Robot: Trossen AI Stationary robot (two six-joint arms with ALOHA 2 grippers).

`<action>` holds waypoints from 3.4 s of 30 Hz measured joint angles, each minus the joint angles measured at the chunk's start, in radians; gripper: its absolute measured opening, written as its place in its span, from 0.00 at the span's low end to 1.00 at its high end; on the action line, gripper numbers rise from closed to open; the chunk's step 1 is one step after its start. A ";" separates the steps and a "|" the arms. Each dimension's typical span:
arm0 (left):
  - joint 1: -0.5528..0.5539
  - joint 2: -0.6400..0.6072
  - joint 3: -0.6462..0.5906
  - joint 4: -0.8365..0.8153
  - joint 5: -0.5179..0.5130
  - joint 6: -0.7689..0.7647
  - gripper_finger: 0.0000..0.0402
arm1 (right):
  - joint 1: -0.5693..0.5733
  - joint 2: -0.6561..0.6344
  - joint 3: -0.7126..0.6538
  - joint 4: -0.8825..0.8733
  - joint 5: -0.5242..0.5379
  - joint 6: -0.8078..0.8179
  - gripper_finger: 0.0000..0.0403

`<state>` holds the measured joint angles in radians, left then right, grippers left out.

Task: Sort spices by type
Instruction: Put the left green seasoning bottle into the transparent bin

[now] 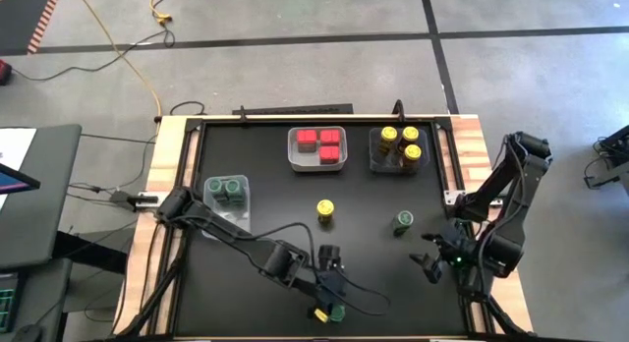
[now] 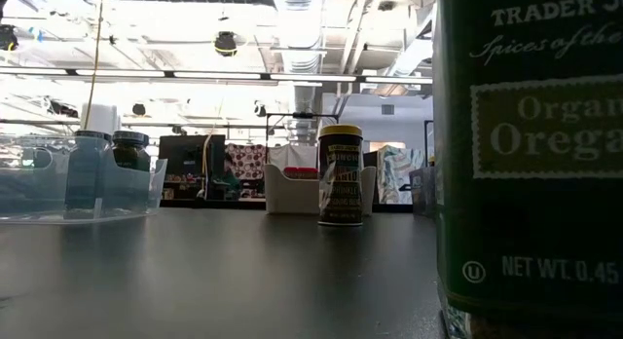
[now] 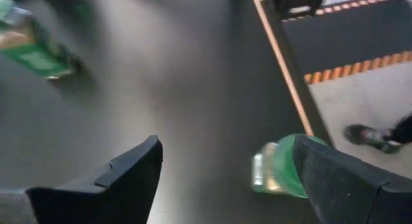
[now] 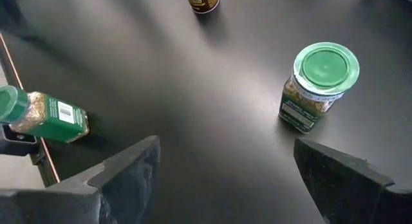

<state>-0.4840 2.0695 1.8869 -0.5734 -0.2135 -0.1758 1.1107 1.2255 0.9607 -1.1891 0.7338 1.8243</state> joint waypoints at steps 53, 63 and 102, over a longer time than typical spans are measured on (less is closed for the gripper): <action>-0.050 0.159 -0.013 0.113 0.119 -0.098 0.66 | 0.008 0.000 0.000 0.015 -0.002 0.000 0.95; -0.030 0.127 -0.013 0.009 0.132 -0.070 0.47 | 0.008 0.000 0.000 0.015 -0.001 0.000 0.95; 0.017 -1.545 -1.104 -0.368 -0.150 -0.244 0.47 | -0.237 -0.001 0.000 0.045 -0.013 0.000 0.95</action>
<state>-0.4675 0.5240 0.7831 -0.9416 -0.3632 -0.4201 0.8733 1.2247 0.9607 -1.1446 0.7204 1.8246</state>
